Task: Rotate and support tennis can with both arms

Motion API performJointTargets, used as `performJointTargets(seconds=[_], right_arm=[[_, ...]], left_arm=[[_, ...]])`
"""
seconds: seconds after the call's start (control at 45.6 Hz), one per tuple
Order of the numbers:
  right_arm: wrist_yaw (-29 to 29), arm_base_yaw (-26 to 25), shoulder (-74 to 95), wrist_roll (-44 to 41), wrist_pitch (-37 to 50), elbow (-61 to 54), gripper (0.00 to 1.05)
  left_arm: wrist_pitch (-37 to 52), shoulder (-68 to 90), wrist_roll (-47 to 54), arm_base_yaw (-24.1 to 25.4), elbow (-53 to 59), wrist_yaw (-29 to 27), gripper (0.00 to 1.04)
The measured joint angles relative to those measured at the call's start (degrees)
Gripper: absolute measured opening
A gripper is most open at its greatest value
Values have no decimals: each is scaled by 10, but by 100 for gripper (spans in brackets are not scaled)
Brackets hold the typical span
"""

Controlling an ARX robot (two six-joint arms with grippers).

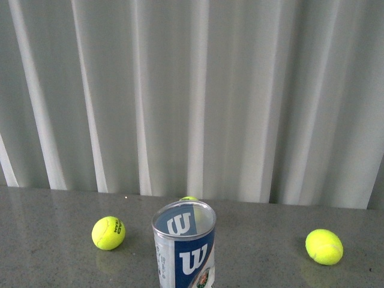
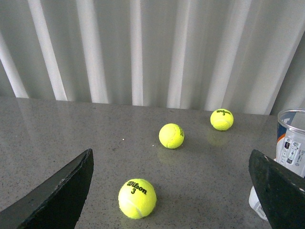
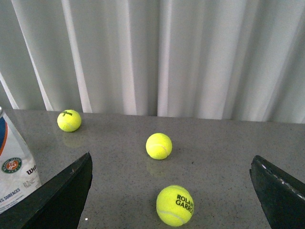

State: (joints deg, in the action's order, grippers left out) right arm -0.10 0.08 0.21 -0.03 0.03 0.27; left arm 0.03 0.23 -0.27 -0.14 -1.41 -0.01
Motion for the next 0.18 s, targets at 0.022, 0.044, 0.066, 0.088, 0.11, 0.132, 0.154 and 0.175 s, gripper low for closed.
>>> performJointTargets(seconds=[0.022, 0.044, 0.066, 0.088, 0.11, 0.132, 0.154, 0.175], right_arm=[[0, 0, 0, 0, 0, 0, 98], [0, 0, 0, 0, 0, 0, 98], [0, 0, 0, 0, 0, 0, 98], [0, 0, 0, 0, 0, 0, 98], [0, 0, 0, 0, 0, 0, 98], [0, 0, 0, 0, 0, 0, 98], [0, 0, 0, 0, 0, 0, 98], [0, 0, 0, 0, 0, 0, 98]], left_arm=[[0, 0, 0, 0, 0, 0, 98], [0, 0, 0, 0, 0, 0, 98], [0, 0, 0, 0, 0, 0, 98], [0, 0, 0, 0, 0, 0, 98], [0, 0, 0, 0, 0, 0, 98], [0, 0, 0, 0, 0, 0, 98], [0, 0, 0, 0, 0, 0, 98], [0, 0, 0, 0, 0, 0, 98]])
